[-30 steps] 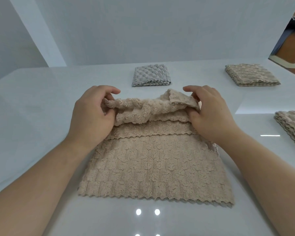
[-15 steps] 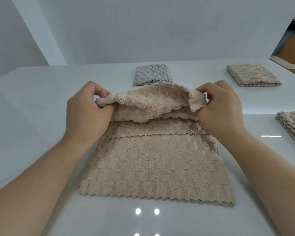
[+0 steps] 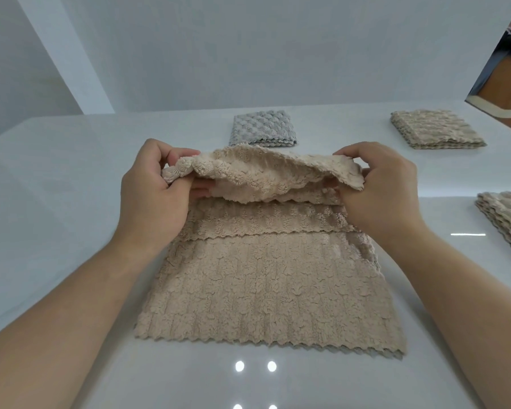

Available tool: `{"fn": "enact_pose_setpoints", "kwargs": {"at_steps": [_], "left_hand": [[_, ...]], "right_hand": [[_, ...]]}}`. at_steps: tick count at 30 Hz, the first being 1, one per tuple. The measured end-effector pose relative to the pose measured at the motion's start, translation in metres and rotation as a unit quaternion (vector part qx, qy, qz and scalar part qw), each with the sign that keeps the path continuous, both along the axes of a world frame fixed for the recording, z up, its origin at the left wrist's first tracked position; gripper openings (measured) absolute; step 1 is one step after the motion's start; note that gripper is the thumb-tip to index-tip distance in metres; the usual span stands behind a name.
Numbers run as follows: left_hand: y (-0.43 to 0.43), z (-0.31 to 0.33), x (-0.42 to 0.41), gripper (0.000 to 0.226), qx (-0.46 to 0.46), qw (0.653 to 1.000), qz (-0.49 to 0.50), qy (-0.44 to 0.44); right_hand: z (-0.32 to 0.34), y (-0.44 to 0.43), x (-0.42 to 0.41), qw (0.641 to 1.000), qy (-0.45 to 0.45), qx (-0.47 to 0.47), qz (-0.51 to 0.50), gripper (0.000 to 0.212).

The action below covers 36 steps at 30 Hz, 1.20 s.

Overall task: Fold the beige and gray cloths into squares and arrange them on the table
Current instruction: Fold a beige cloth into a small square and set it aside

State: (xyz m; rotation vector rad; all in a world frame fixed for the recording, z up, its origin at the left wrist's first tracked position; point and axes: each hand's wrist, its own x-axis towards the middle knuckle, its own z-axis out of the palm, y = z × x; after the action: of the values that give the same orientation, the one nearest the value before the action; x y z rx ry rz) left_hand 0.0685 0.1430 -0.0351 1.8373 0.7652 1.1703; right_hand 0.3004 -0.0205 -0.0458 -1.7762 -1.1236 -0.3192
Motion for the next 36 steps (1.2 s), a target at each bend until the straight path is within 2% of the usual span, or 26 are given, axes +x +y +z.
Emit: {"fn": "enact_pose_setpoints", "kwargs": {"at_steps": [3,5,7,9,11,15,18,22,25,30,36], "left_hand": [[0.004,-0.002,-0.001,0.028,0.032,0.999,0.014,0.012],[0.006,-0.002,-0.001,0.025,0.051,0.998,0.023,0.037],[0.006,-0.003,-0.001,0.032,0.066,0.996,0.033,0.054],[0.004,-0.002,0.0,0.039,0.071,0.995,0.035,0.067],[0.007,-0.005,0.001,0.036,0.066,0.994,0.035,0.082],[0.01,-0.009,0.001,0.033,0.054,0.988,0.033,0.138],[0.01,-0.01,0.001,0.034,0.049,0.979,0.039,0.192],[0.012,-0.01,0.002,0.028,0.065,0.971,0.039,0.229],[0.012,-0.01,0.001,0.02,0.077,0.962,0.03,0.259],[0.014,-0.013,-0.001,0.026,0.106,0.943,0.014,0.316],[0.016,-0.014,-0.002,0.022,0.131,0.946,0.02,0.295]], "right_hand": [[0.002,-0.001,-0.003,1.0,0.024,0.002,0.002,0.04],[0.001,0.0,-0.001,1.0,0.022,0.002,-0.007,0.032],[0.0,0.001,0.0,1.0,0.028,0.002,-0.012,0.026],[0.001,0.002,-0.001,0.999,0.047,0.0,-0.007,0.027],[0.003,0.003,-0.003,0.997,0.08,-0.014,0.0,0.027],[0.002,0.005,-0.001,0.99,0.131,-0.06,-0.006,0.041],[-0.001,0.006,0.002,0.987,0.132,-0.094,-0.018,0.044],[-0.005,0.006,0.008,0.984,0.145,-0.104,-0.027,0.028],[-0.006,0.006,0.009,0.981,0.147,-0.114,-0.05,0.035],[-0.005,0.004,0.009,0.977,0.131,-0.146,-0.081,0.035],[-0.003,0.002,0.007,0.981,0.081,-0.147,-0.1,0.032]]}}
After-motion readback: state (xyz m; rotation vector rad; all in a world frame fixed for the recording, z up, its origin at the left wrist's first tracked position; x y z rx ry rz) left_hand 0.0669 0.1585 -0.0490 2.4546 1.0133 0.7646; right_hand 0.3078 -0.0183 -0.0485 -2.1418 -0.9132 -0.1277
